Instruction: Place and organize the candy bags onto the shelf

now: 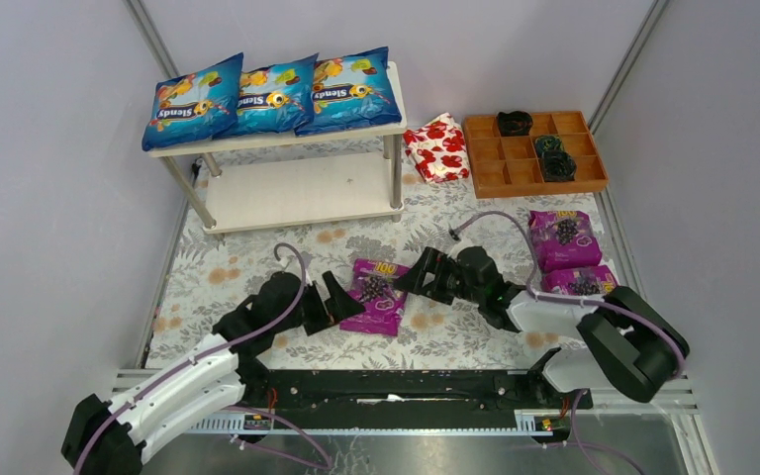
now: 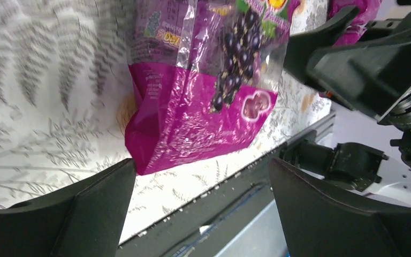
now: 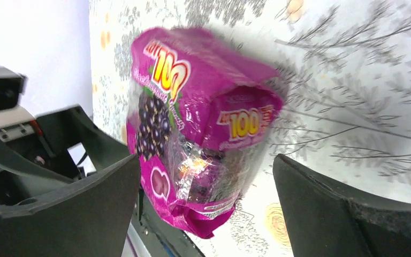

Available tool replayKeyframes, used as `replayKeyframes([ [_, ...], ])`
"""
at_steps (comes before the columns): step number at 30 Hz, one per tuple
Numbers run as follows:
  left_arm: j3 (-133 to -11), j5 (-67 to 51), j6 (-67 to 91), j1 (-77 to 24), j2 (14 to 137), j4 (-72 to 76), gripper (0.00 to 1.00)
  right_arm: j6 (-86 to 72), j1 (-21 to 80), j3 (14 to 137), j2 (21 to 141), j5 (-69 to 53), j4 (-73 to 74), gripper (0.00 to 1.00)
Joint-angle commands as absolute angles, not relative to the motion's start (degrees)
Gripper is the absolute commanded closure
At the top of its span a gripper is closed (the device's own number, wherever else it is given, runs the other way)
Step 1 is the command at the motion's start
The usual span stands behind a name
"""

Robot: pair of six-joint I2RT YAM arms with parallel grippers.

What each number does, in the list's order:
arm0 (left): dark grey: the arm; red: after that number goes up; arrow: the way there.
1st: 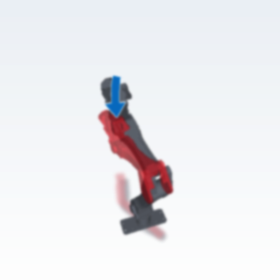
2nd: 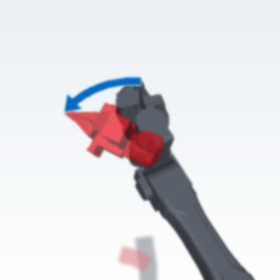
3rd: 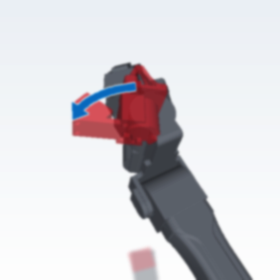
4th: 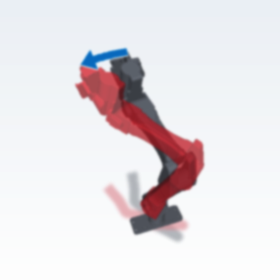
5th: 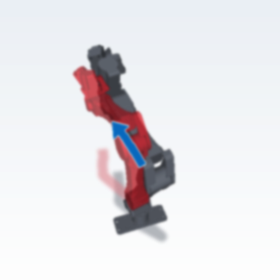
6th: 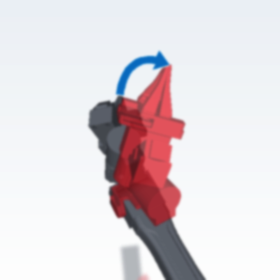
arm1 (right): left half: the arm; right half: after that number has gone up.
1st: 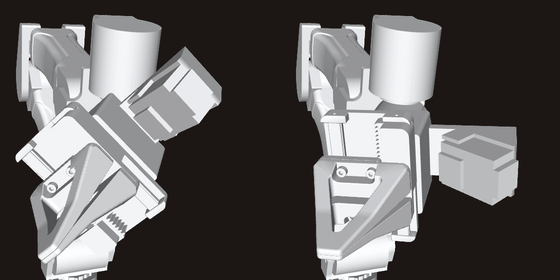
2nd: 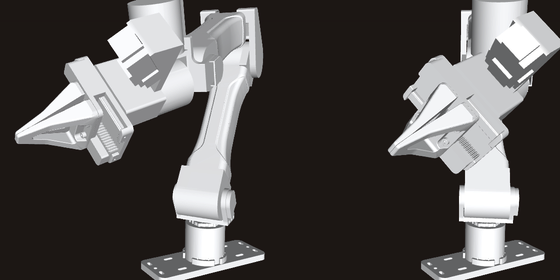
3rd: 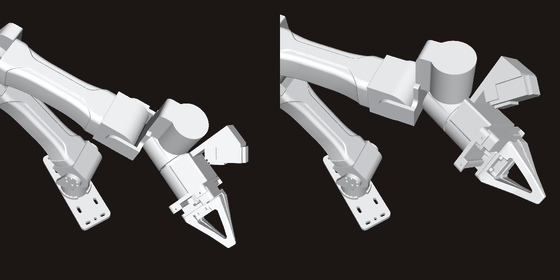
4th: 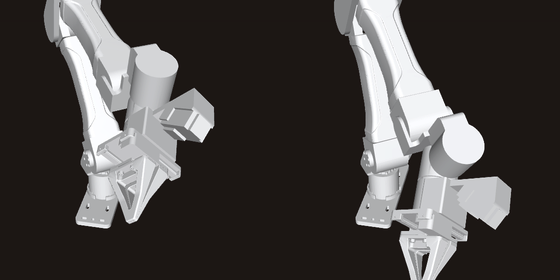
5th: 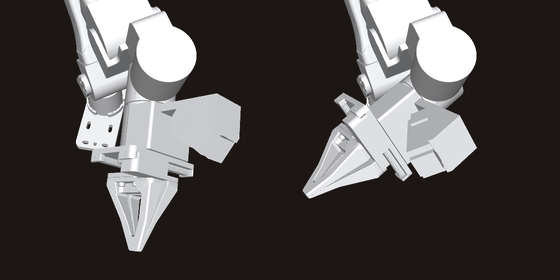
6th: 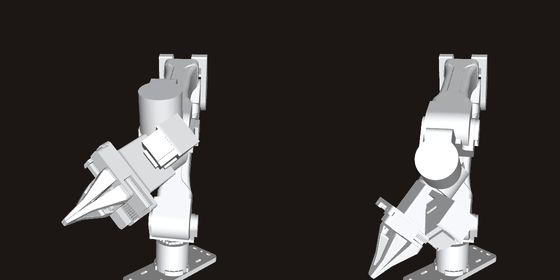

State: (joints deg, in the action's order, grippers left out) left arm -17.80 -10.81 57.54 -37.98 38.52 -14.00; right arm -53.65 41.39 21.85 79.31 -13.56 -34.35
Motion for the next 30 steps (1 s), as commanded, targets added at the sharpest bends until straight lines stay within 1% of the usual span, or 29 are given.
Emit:
replayKeyframes([
  [1, -16.28, -11.29, 69.91, -41.33, 37.09, -10.79, 0.01, -49.56, 38.36, 21.0, 72.98, -8.35, -27.07, 0.0],
  [5, -13.83, -8.76, 83.41, -44.64, 41.9, -10.21, 0.01, -48.87, 38.1, 20.5, 69.83, -7.47, -24.06, 0.0],
  [7, -12.09, -9.8, 88.24, -45.3, 44.63, -6.51, 0.01, -49.15, 38.06, 19.88, 69.24, -7.52, -24.12, 0.0],
  [9, -12.75, -9.17, 89.82, -45.8, 46.74, -5.82, 0.01, -49.48, 38.06, 19.48, 69.4, -8.29, -24.8, 0.0],
  [12, -16.96, -2.99, 87.43, -46.39, 47.9, -12.68, 0.01, -50.66, 38.18, 19.57, 72.68, -13.23, -28.62, 0.01],
  [14, -18.05, -0.42, 87.06, -46.36, 48.42, -15.05, 0.01, -52.99, 38.86, 18.98, 76.86, -16.61, -34.81, 0.06],
  [17, -16.96, -2.01, 88.06, -46.41, 49.76, -11.4, 0.01, -55.78, 41.88, 18.88, 81.02, -18.1, -40.22, 0.14],
  [18, -16.67, -3.5, 88.37, -46.45, 50.16, -9.87, 0.01, -56.65, 43.11, 19.27, 82.35, -17.91, -41.62, 0.18],
  [20, -17.03, -4.79, 88.89, -47.17, 50.38, -9.95, 0.01, -58.71, 45.5, 20.07, 85.67, -17.7, -45.01, 0.32],
  [21, -17.2, -4.53, 89.84, -48.14, 49.74, -10.8, 0.01, -60.29, 46.69, 20.14, 87.16, -17.25, -47.92, 0.36],
  [25, -14.88, -0.34, 95.43, -50.46, 43.73, -11.69, 0.01, -67.73, 49.31, 18.46, 94.19, -15.42, -65.13, 0.49],
  [27, -12.3, 2.45, 98.04, -50.5, 41.16, -11.17, 0.01, -70.51, 50.11, 18.24, 97.76, -15.04, -73.41, 0.5],
  [30, -8.72, 3.56, 99.95, -50.49, 41.14, -2.56, 0.01, -72.1, 50.26, 17.72, 99.93, -14.54, -78.35, 0.49],
])
